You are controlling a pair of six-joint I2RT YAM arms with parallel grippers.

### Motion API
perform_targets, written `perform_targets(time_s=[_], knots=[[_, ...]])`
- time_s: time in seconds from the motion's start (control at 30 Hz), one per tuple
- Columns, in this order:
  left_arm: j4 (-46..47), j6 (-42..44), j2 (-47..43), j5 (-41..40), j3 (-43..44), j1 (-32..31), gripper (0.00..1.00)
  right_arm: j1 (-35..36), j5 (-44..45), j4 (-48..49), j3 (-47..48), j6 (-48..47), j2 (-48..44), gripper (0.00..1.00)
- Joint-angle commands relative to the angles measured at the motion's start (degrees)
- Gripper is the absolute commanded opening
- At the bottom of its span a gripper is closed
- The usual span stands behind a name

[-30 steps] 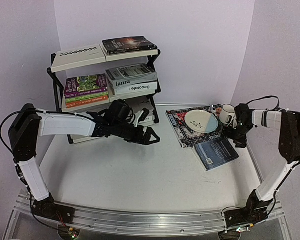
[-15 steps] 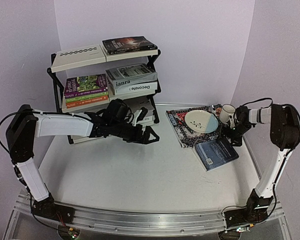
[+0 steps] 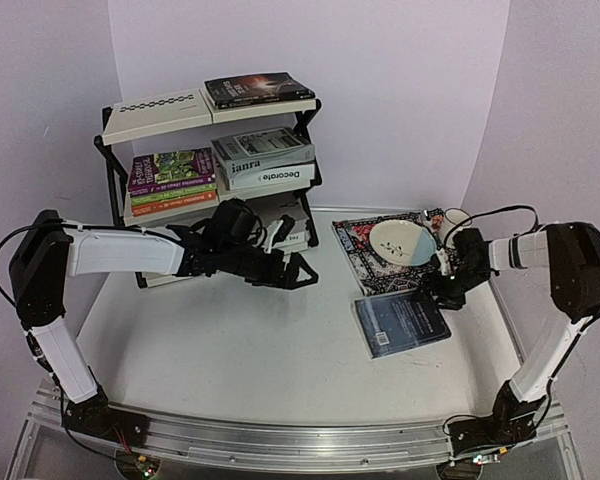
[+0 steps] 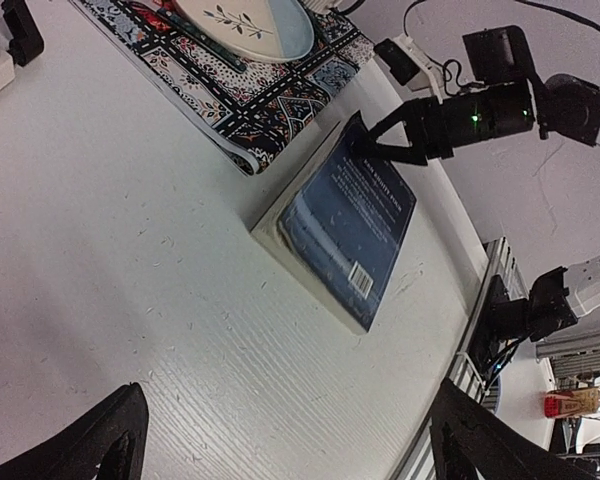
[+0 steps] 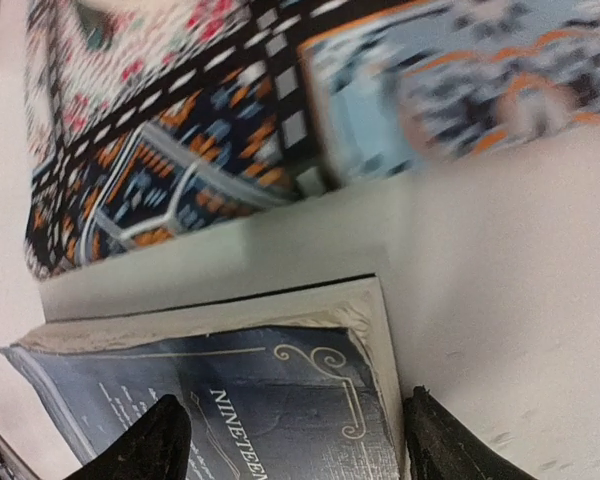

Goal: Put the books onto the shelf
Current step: Move the book to the center of the board.

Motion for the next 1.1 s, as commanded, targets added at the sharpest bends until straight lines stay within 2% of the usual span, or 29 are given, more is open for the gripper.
perform_targets(time_s=[0.0, 0.17, 0.3, 0.37, 0.43, 0.47, 0.5, 0.77, 0.93, 1.07], knots=[[2.1, 0.9, -1.2, -0.6, 0.2, -1.2, 1.00, 10.5, -2.3, -3.1, -7.0, 5.9, -3.3, 0.73], [2.1, 2.2, -1.2, -1.3, -0.3, -2.3, 0.99, 18.5, -0.4, -5.3, -6.8, 8.8, -7.2, 0.73], [1.8, 4.5, -0.9, -2.5, -0.5, -4.0, 1.00, 24.9, 5.4, -16.1, -0.7, 6.7, -7.9, 0.75], [1.5, 5.5, -0.4, -3.4, -0.4, -5.0, 0.99, 27.0, 9.6, -24.3, 4.2, 5.7, -6.5, 0.80], [1.0, 6.6, 0.3, -4.4, 0.0, -6.3, 1.00, 28.7, 13.5, -33.4, 8.5, 5.2, -4.8, 0.91], [0.6, 7.3, 0.6, -5.1, 0.4, -6.9, 1.00, 29.2, 15.2, -37.5, 10.8, 5.1, -3.7, 0.97], [0.0, 8.3, 1.2, -6.1, 0.9, -7.8, 0.99, 29.7, 16.7, -41.1, 13.2, 5.2, -2.5, 0.98], [-6.4, 19.9, 9.3, -17.1, 9.0, -16.1, 1.00, 30.6, 22.1, -60.1, 25.9, 5.5, 0.5, 0.98], [-10.8, 26.4, 15.5, -25.1, 15.8, -20.0, 1.00, 30.6, 25.4, -68.6, 29.8, 5.0, 2.2, 0.98], [-11.8, 27.5, 18.0, -23.5, 18.5, -20.3, 1.00, 30.6, 25.5, -70.2, 30.1, 4.4, 2.0, 0.98]])
